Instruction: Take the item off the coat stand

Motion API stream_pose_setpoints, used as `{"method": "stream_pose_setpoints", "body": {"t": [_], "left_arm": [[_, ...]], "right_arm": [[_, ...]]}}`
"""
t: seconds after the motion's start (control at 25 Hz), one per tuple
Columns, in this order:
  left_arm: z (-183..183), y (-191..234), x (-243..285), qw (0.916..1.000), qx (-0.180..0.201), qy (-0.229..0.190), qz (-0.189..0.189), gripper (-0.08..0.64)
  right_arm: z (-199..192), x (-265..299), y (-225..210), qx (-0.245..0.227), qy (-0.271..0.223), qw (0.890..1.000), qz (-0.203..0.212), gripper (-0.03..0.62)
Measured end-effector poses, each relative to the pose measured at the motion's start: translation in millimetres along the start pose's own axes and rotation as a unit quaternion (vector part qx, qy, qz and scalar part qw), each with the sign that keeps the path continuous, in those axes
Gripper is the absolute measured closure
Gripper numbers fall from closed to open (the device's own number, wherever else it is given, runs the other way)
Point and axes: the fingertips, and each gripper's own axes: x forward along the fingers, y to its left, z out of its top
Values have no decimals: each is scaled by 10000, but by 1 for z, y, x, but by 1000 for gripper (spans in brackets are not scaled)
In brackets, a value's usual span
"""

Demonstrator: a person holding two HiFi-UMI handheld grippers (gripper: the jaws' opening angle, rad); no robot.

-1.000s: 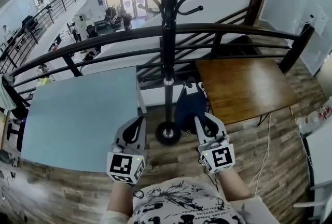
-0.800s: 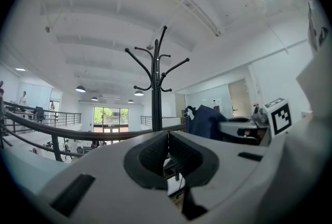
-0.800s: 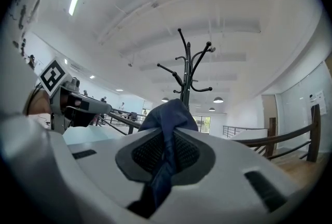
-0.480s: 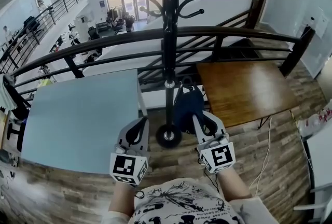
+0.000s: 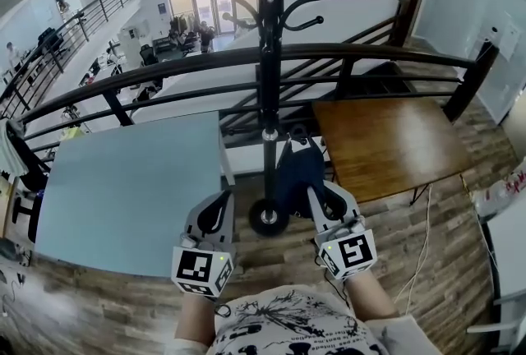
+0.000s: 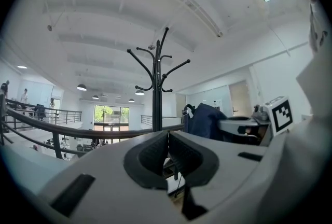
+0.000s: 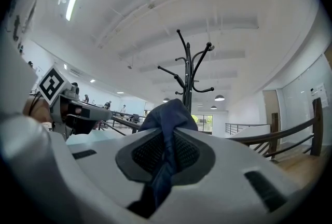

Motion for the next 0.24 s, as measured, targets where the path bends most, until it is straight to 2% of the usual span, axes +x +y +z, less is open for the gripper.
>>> {"method": "stream_pose_setpoints", "body": {"t": [0.24], "left_arm": [[-1,-4,-4,10000,16,49,-66,555]], "right_arm": [[-1,-1,5,-45,76,10000,-13,569]]}}
